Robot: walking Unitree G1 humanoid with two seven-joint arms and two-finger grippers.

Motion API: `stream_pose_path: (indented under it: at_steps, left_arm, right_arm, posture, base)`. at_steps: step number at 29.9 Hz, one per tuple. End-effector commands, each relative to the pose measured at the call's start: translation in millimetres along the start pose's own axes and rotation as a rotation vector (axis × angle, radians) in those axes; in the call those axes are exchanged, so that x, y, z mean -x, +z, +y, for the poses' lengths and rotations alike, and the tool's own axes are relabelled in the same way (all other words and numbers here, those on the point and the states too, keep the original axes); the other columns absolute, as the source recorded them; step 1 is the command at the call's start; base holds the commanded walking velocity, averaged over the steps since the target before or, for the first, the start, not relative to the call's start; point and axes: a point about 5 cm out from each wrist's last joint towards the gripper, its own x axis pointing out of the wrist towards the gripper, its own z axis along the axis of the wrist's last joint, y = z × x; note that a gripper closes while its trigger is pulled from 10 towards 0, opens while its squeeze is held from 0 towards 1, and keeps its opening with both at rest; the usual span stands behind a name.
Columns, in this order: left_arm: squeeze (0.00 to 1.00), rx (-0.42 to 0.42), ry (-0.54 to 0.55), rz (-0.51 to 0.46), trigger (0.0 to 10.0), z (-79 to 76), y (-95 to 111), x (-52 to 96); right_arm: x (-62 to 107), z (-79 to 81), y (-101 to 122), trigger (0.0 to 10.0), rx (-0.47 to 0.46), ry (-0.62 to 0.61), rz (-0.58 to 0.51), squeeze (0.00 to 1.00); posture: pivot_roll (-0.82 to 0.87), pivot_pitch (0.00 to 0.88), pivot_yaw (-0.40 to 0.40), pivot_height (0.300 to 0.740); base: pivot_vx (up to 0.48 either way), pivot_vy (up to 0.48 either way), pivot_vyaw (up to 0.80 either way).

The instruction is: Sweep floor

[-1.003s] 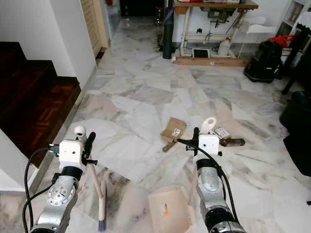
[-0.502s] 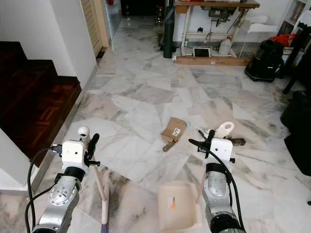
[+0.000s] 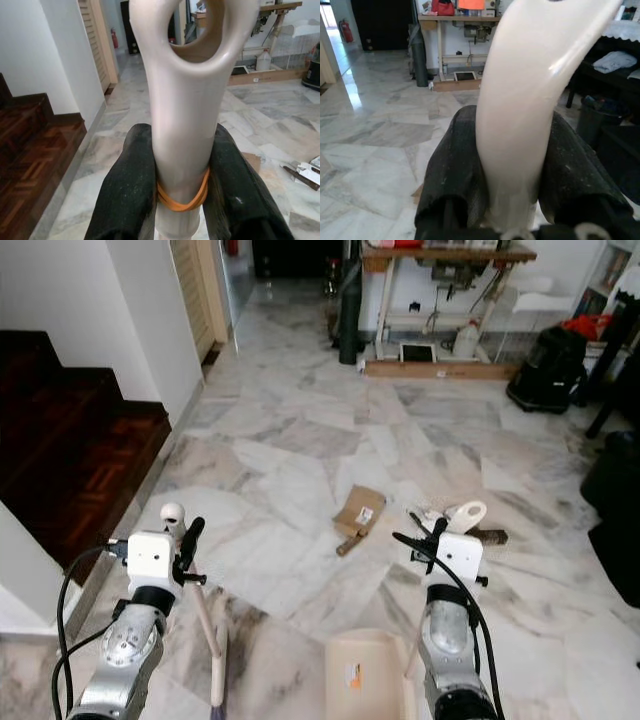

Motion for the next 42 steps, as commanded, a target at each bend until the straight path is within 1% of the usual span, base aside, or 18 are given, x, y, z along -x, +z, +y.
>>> stream_pose_path:
  at_steps: [1, 8, 15, 24, 35, 42]
  left_arm:
    - [0.00, -0.008, -0.005, -0.032, 10.0, 3.5, 7, -3.6]
    - [0.00, -0.008, -0.009, -0.033, 10.0, 2.6, 6, -1.8]
    - [0.00, -0.007, -0.026, -0.037, 10.0, 0.2, 7, -4.0]
    - [0.00, 0.000, -0.034, -0.034, 10.0, -4.3, 6, -1.5]
    - [0.00, -0.005, -0.019, -0.033, 10.0, 0.5, 7, -2.7]
    - [0.00, -0.008, -0.014, -0.033, 10.0, 0.7, 7, -2.0]
  right_arm:
    - [-7.5, 4.2, 12, 10.0, -0.018, 0.008, -0.048, 0.00]
    - [-7.5, 4.9, 13, 10.0, -0.020, 0.020, -0.053, 0.00]
    - [-10.4, 5.2, 15, 10.0, -0.021, 0.028, -0.055, 0.00]
    - [-7.4, 7.3, 13, 10.0, -0.022, 0.054, -0.044, 0.00]
    - [-5.5, 12.6, 13, 10.0, -0.026, 0.076, -0.041, 0.00]
    - [-4.7, 15.0, 12, 10.0, -0.032, 0.085, -0.034, 0.00]
  posture:
    - [0.05, 0.000, 0.004, 0.740]
    - [0.05, 0.000, -0.001, 0.740]
    - [0.04, 0.000, -0.001, 0.740]
    - [0.04, 0.000, -0.004, 0.740]
    - [0.05, 0.000, -0.006, 0.740]
    - [0.06, 0.000, -0.006, 0.740]
  base:
    - [0.289, 0.000, 0.00]
    - [0.308, 0.000, 0.00]
    - [0.319, 0.000, 0.00]
    - [0.321, 0.000, 0.00]
    - [0.320, 0.000, 0.00]
    - [0.320, 0.000, 0.00]
